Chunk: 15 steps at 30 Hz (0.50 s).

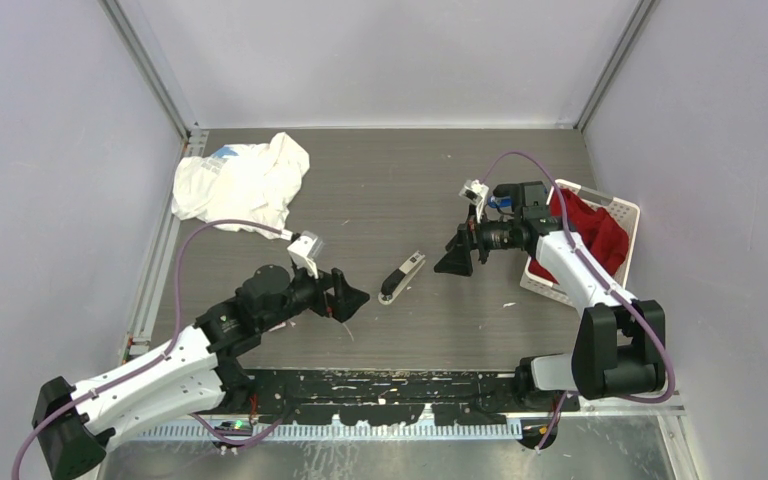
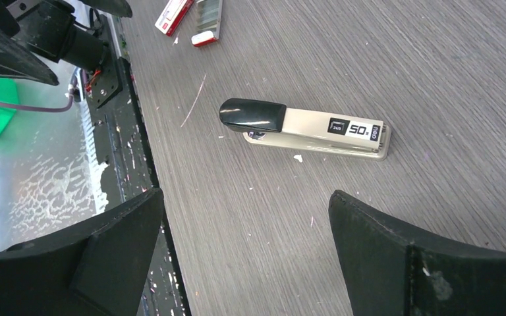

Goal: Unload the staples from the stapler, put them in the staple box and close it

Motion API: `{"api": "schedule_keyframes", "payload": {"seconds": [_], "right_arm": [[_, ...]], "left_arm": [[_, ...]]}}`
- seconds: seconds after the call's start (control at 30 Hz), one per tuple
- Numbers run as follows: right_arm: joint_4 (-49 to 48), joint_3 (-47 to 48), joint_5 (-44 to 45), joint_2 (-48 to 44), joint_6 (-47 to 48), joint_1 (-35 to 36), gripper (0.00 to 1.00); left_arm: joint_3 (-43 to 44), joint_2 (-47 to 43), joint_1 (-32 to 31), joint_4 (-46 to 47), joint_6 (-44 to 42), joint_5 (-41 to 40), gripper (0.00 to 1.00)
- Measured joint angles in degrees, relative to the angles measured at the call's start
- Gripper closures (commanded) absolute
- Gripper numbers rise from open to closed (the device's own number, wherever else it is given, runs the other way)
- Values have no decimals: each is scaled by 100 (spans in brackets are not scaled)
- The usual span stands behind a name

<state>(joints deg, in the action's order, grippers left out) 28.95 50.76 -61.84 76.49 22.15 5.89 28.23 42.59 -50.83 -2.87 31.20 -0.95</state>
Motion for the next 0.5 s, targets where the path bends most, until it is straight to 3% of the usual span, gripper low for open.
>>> {"api": "schedule_keyframes", "payload": {"seconds": [0.5], "right_arm": [[2,-90,-155,-190,-2,-70,0]], "left_arm": [[-212,-98,0,-57,546,-7,7]]}}
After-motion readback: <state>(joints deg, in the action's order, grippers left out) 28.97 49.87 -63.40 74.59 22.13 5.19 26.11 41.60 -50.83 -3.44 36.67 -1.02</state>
